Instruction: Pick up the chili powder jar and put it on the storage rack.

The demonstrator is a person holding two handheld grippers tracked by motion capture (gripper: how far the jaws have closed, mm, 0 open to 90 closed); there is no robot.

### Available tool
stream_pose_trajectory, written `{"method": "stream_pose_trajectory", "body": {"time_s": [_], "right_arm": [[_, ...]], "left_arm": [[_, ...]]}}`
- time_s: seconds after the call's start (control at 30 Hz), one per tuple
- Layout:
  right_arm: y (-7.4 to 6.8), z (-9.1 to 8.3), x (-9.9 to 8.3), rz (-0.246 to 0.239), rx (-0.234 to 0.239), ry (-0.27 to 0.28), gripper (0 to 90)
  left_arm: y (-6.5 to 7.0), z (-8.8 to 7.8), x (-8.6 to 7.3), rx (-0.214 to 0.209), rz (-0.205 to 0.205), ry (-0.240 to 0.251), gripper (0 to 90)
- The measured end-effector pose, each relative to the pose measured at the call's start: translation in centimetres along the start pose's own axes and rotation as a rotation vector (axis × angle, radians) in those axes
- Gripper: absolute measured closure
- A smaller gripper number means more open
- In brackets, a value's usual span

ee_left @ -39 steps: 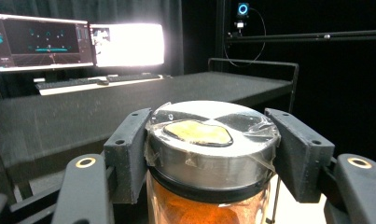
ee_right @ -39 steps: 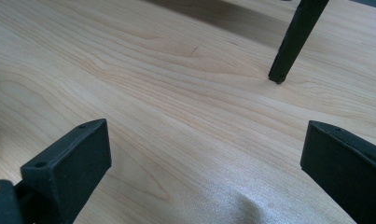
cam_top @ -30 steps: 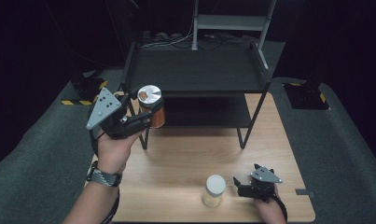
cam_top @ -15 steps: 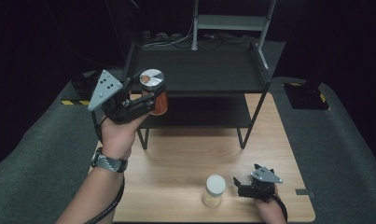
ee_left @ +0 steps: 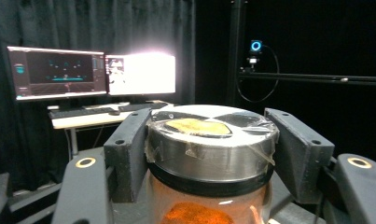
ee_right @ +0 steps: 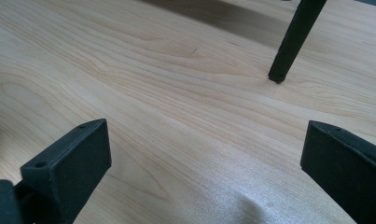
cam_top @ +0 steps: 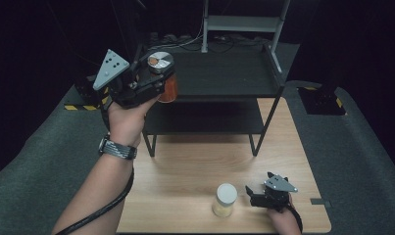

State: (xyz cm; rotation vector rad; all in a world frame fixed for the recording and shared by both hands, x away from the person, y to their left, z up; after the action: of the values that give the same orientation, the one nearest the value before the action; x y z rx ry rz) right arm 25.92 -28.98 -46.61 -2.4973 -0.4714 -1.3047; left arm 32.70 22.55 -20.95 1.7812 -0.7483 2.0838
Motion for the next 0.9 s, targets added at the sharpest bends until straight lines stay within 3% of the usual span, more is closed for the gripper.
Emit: {"method": "stream_pose_trajectory", "body": {"time_s": [0.9], "right_arm": [[0.0, 0.0, 0.0, -0.002, 0.005, -0.001, 1.3]], "left_arm": [[-0.5, 5.3, -1.1, 0.032, 0.035, 0.001, 34.8]]}}
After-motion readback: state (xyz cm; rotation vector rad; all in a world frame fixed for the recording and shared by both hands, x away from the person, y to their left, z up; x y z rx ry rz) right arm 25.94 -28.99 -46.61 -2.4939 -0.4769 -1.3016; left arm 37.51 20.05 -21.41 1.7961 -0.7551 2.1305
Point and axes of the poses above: each handheld gripper's, and its own axes: z roughly forward along the jaws, x roughly out of its top, y roughly to its right, the point moved 5 cm from there along z, roughly forward along the jaws, and after that the axes turned 15 degrees about z, right-handed, at the moved point
